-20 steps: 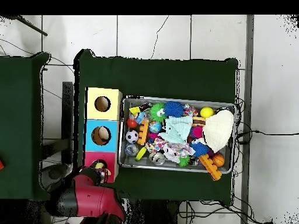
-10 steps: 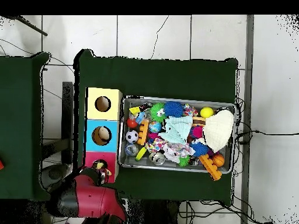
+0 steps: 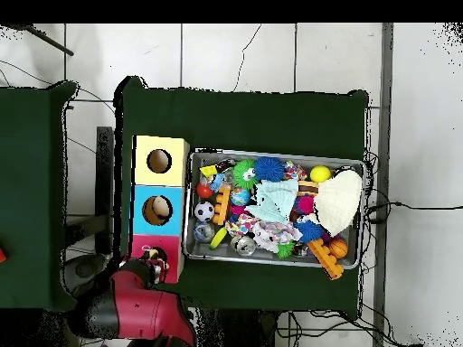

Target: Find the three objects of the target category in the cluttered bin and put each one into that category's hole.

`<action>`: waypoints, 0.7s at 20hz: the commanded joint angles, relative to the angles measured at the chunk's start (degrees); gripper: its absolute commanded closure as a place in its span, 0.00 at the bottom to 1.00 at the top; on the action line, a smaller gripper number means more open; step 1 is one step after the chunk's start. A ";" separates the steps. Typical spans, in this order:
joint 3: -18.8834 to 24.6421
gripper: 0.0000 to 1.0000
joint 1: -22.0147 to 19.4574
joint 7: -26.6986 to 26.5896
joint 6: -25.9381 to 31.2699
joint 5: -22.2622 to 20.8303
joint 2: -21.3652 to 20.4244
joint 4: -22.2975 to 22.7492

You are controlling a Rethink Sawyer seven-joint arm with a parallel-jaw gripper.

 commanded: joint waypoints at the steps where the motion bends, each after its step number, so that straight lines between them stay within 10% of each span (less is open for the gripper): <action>1: 3.93 1.00 -1.72 10.61 2.63 0.63 -0.45 -1.31; 14: 4.28 1.00 -2.05 11.00 1.25 0.73 -0.25 -0.89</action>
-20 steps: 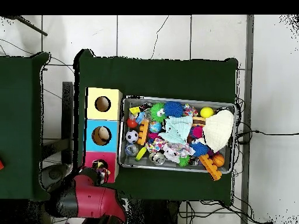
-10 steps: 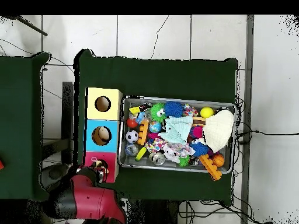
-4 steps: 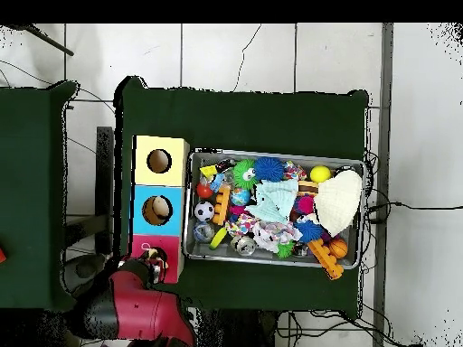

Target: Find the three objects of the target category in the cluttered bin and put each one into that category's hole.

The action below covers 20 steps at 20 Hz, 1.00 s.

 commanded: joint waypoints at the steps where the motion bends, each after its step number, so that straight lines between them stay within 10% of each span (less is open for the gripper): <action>1: 4.25 0.00 -2.05 11.12 1.03 0.78 0.17 -0.80; 20: 6.50 0.00 -5.51 9.94 -0.61 -0.21 0.01 0.52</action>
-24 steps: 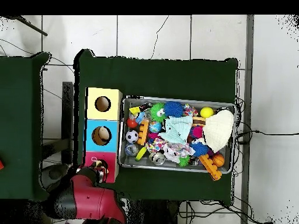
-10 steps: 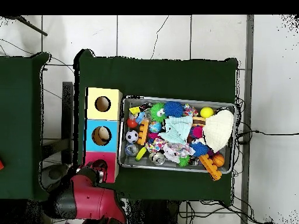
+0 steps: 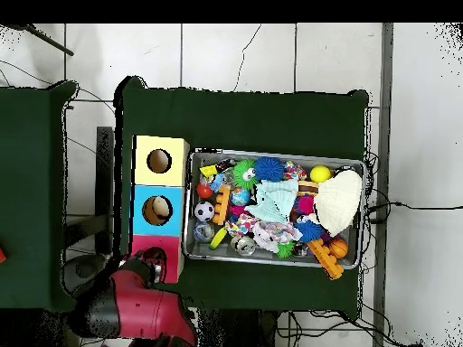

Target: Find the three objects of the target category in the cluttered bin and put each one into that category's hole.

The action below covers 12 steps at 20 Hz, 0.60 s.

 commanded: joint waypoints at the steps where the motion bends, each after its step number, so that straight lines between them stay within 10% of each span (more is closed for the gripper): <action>1: 6.75 0.00 -6.25 9.17 -0.64 -0.70 -0.35 0.70; 12: 5.79 0.00 -17.40 -0.41 14.34 -5.47 -5.46 -6.39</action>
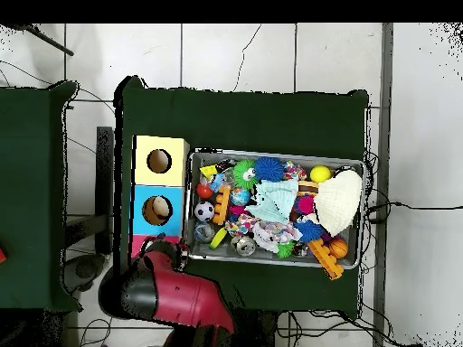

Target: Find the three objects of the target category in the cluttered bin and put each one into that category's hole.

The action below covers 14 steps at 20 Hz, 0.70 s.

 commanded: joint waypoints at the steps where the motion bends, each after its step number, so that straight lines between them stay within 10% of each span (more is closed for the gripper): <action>1: 2.97 0.00 -7.16 -1.19 14.18 -4.91 -2.75 -7.18; 14: 4.31 0.00 -14.96 -2.92 26.91 -11.42 -2.18 -19.34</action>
